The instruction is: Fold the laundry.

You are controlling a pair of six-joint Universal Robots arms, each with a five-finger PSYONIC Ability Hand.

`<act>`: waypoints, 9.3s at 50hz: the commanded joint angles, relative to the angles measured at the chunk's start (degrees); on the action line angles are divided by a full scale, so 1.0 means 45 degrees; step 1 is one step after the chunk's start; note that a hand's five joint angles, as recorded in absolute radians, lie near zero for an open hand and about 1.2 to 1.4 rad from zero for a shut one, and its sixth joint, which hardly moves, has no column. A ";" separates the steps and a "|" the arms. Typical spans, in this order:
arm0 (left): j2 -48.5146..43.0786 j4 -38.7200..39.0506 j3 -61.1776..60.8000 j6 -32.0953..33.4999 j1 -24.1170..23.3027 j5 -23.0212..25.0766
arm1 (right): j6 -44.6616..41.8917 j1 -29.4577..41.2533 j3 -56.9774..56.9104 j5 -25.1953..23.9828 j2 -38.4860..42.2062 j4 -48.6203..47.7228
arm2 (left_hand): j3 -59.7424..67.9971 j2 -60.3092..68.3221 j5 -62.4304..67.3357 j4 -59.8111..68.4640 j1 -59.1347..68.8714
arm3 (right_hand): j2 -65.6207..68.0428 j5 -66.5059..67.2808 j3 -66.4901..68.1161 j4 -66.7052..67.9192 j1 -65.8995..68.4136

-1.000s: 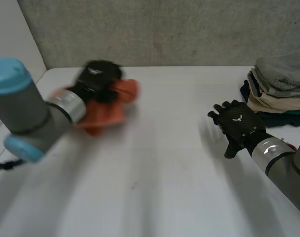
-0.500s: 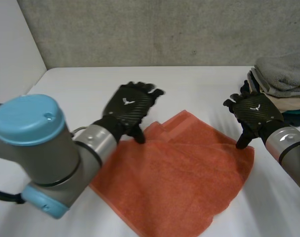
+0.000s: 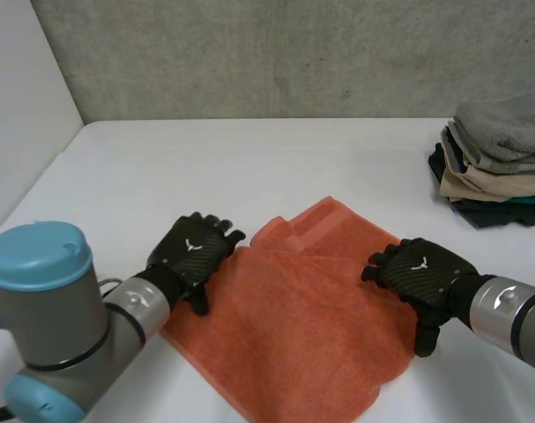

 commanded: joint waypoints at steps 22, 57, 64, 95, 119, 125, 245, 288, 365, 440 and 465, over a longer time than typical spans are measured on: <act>-0.0824 0.0782 0.2614 0.0375 -0.1873 -0.1965 | 0.0919 -0.0037 -0.0023 0.1491 0.1606 -0.4241 | 1.4910 1.4972 1.4971 1.5002 1.5149 | 1.4978 1.4697 1.5071 1.4813 1.5244; 0.2186 0.0684 0.3395 0.0179 -0.1736 -0.2337 | 0.4259 -0.0096 0.0034 0.0925 -0.0251 -0.1467 | 1.4910 1.4972 1.4971 1.5002 1.5149 | -0.0577 -0.0859 -0.0485 -0.0742 -0.0312; 0.2694 0.0664 0.3746 0.0101 -0.1853 -0.2532 | 0.4454 0.0040 0.0601 0.0340 -0.0036 -0.1760 | 1.4910 1.4972 1.4971 1.5002 1.5149 | -0.0577 -0.0859 -0.0485 -0.0742 -0.0312; 0.4100 0.0333 0.3689 -0.0309 -0.1814 -0.3236 | 0.5766 0.0748 -0.0608 0.2409 -0.0344 -0.5493 | 1.4910 1.4972 1.4971 1.5002 1.5149 | 1.4978 1.4697 1.5071 1.4813 1.5244; 0.4472 -0.0527 0.1638 -0.1246 -0.0370 -0.3548 | 0.2462 0.4006 -0.6020 -0.0306 0.5219 -0.4827 | 1.4910 1.4972 1.4971 1.5002 1.5149 | -0.0577 -0.0859 -0.0485 -0.0742 -0.0312; 0.4355 -0.0508 0.1579 -0.1227 0.0138 -0.3509 | 0.3941 0.3696 -0.5845 0.1038 0.3797 -0.4808 | 1.4910 1.4972 1.4971 1.5002 1.5149 | -0.0577 -0.0859 -0.0485 -0.0742 -0.0312; 0.3378 -0.1386 0.3709 -0.1227 0.1839 -0.4447 | 0.2696 0.0216 -0.5161 0.3796 -0.0231 -0.4867 | 1.4910 1.4972 1.4971 1.5002 1.5149 | 1.4978 1.4697 1.5071 1.4813 1.5244; 0.2967 -0.1347 -0.1036 -0.0915 0.2638 -0.0952 | 0.2521 0.0314 -0.4144 0.5300 0.3988 -0.6390 | 0.3701 0.3763 0.3761 0.3792 0.3940 | 1.4978 1.4697 1.5071 1.4813 1.5244; -0.0136 0.0137 -0.2015 0.2523 0.4924 0.1393 | 0.2638 0.0353 -0.3793 0.5222 0.3851 -0.6292 | 1.3673 1.3735 1.3733 1.3764 1.3912 | 1.4978 1.4697 1.5071 1.4813 1.5244; -0.0684 -0.0078 -0.0492 0.2426 0.4905 0.1237 | 0.2384 0.0510 -0.3637 0.4929 0.3031 -0.4866 | 1.4910 1.4972 1.4971 1.5002 1.5149 | 1.4978 1.4697 1.5071 1.4813 1.5244; 0.6699 -0.5427 0.0778 0.2308 0.5666 0.1393 | -0.3297 -0.0369 -0.5220 0.4812 -0.2008 0.1752 | 1.4910 1.4972 1.4971 1.5002 1.5149 | 1.4978 1.4697 1.5071 1.4813 1.5244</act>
